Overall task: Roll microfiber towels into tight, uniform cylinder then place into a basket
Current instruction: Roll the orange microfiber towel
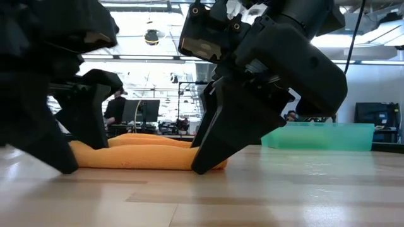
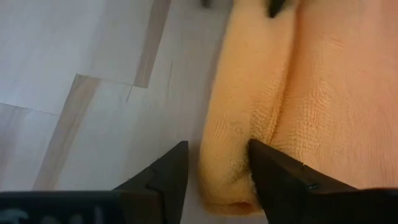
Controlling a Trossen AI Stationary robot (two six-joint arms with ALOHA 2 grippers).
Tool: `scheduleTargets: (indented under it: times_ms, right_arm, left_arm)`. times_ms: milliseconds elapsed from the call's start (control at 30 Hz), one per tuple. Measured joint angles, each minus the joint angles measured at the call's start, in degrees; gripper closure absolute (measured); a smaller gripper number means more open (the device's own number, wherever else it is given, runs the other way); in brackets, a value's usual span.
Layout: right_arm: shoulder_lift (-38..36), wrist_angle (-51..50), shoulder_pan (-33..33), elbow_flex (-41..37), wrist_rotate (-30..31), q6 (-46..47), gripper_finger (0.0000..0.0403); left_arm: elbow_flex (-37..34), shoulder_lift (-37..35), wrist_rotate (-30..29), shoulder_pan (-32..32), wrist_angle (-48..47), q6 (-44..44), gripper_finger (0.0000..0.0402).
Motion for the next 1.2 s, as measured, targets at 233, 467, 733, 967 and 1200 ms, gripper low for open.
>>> scheduleTargets:
  times_ms: [233, 467, 733, 967, 1200]
  right_arm:
    - [0.0, -0.2, -0.2, 0.0, -1.0, 0.0, 0.0287]
    - [-0.2, -0.2, -1.3, 0.1, -8.1, 4.1, 0.0384]
    - [0.2, 5.5, -1.3, 0.1, -30.9, 14.7, 0.0361]
    - [0.2, 8.0, -3.1, 0.0, -32.6, 26.1, 0.0384]
    - [0.2, 4.3, -5.3, 0.0, -27.7, 30.2, 0.0370]
  left_arm:
    - [0.0, -0.1, 0.0, 3.7, -6.2, -6.7, 0.0281]
    - [-0.2, -0.9, 8.5, 5.1, -4.7, -7.3, 0.0390]
    - [-0.4, -4.8, 34.0, 4.8, 4.4, -23.7, 0.0374]
    - [-0.5, -4.8, 39.1, 4.6, 6.7, -28.2, 0.0373]
    - [-0.4, -4.8, 31.0, 4.5, 0.8, -28.2, 0.0373]
